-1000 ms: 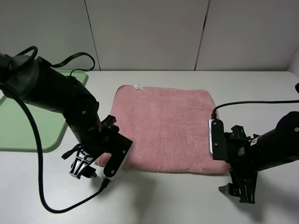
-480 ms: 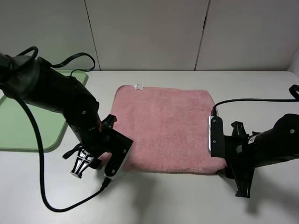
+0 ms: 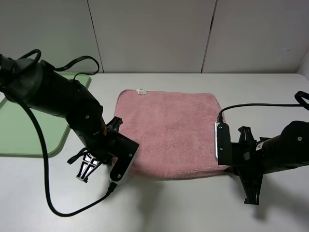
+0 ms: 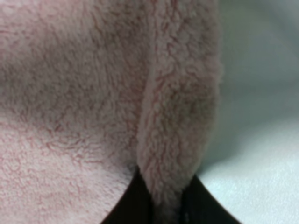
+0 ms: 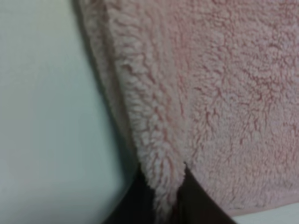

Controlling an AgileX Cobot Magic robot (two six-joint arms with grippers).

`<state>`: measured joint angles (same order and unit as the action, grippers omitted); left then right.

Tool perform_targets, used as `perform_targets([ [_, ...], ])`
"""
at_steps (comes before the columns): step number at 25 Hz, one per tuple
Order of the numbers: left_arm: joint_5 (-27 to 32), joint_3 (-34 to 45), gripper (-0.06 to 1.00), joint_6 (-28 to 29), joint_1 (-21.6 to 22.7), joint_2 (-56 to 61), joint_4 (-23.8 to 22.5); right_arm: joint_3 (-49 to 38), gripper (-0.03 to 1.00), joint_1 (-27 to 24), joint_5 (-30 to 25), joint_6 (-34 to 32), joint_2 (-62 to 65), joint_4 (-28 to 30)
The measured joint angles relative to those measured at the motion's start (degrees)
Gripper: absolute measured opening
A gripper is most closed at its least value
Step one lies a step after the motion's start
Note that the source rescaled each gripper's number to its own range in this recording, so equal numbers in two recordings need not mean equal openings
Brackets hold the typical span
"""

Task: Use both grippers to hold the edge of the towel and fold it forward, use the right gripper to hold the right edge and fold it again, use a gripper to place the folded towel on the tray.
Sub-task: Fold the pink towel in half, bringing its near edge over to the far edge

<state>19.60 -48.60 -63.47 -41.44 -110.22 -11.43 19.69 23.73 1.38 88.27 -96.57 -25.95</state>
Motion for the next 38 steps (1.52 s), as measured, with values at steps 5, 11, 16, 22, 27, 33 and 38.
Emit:
perform_targets([
  [5, -0.05, 0.00, 0.00, 0.00, 0.00, 0.00, -0.11, 0.00, 0.00, 0.00, 0.22, 0.26, 0.00, 0.04],
  [11, 0.06, 0.00, 0.00, 0.00, 0.00, 0.00, -0.11, 0.00, 0.00, 0.00, 0.35, 0.26, 0.00, 0.04],
  [16, 0.45, 0.00, 0.00, 0.00, 0.00, 0.00, -0.11, -0.05, 0.00, 0.00, 0.46, 0.38, 0.00, 0.04],
  [22, 2.06, 0.00, 0.00, 0.00, -0.20, 0.00, -0.11, -0.05, 0.00, 0.00, 0.01, 0.68, 0.00, 0.06],
  [27, 3.55, 0.00, 0.00, 0.00, -0.20, 1.07, 0.10, -0.05, 0.00, 0.00, -1.38, 0.72, 1.43, 0.06],
  [33, 5.14, 0.05, 0.00, 0.05, -0.20, 5.14, 0.32, -0.48, 0.00, 0.00, -5.46, 0.72, 5.00, 0.06],
  [38, 6.89, 0.05, 0.00, 1.37, -0.20, 7.54, 0.32, -0.54, 0.00, 0.00, -7.47, 0.72, 9.30, 0.06],
])
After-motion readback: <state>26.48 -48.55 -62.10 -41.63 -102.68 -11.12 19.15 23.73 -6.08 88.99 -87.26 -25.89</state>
